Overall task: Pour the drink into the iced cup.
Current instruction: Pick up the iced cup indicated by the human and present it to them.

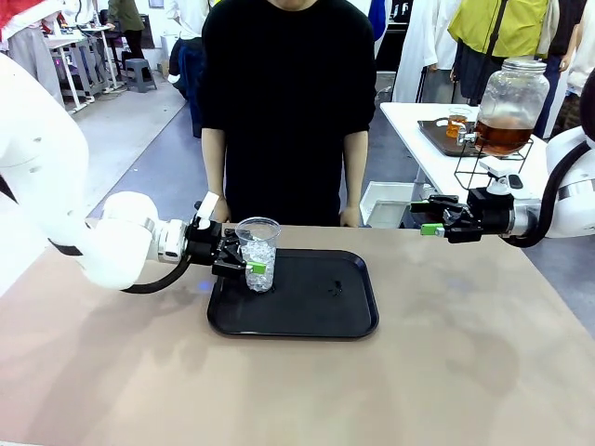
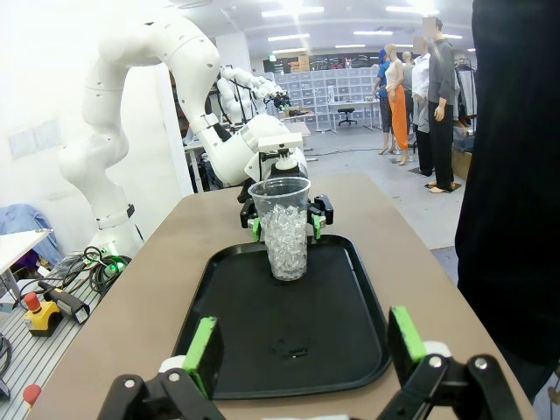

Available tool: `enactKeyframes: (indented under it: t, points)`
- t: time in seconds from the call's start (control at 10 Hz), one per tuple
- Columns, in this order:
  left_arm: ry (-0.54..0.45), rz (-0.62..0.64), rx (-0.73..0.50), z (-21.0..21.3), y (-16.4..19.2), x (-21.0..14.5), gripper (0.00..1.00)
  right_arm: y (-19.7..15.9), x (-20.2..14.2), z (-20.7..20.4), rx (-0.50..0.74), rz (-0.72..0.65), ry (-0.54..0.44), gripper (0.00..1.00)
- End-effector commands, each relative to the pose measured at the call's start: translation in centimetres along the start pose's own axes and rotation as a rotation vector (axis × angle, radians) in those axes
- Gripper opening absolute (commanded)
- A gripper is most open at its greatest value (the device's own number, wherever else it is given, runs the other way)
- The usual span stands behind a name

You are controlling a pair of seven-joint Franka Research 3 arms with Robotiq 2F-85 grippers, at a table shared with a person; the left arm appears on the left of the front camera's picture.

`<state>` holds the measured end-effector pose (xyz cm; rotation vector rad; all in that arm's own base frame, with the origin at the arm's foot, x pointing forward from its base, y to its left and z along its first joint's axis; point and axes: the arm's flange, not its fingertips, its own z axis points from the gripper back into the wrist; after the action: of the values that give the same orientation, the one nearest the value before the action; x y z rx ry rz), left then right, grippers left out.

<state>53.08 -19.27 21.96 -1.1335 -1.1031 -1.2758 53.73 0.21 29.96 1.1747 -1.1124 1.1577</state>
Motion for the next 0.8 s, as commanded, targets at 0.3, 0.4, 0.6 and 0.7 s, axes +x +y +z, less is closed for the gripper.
enactKeyframes:
  t: [0.3, 0.4, 0.6, 0.7]
  points:
    - [-0.027, 0.011, 0.018, -0.4, 0.1, -0.2, 0.61, 0.2, 0.2, -0.1, -0.003, 0.0, -0.017, 1.0]
    - [-0.028, 0.009, 0.023, -0.4, 0.0, -0.2, 0.61, 0.2, 0.2, -0.1, -0.003, 0.0, -0.017, 1.0]
    - [-0.037, -0.015, 0.017, -0.4, -0.3, 0.6, 0.61, 0.2, 0.2, -0.1, -0.003, 0.0, -0.017, 1.0]
    - [-0.048, -0.026, 0.015, -0.3, -0.3, 1.6, 0.61, 0.2, 0.2, -0.1, -0.003, 0.0, -0.017, 1.0]
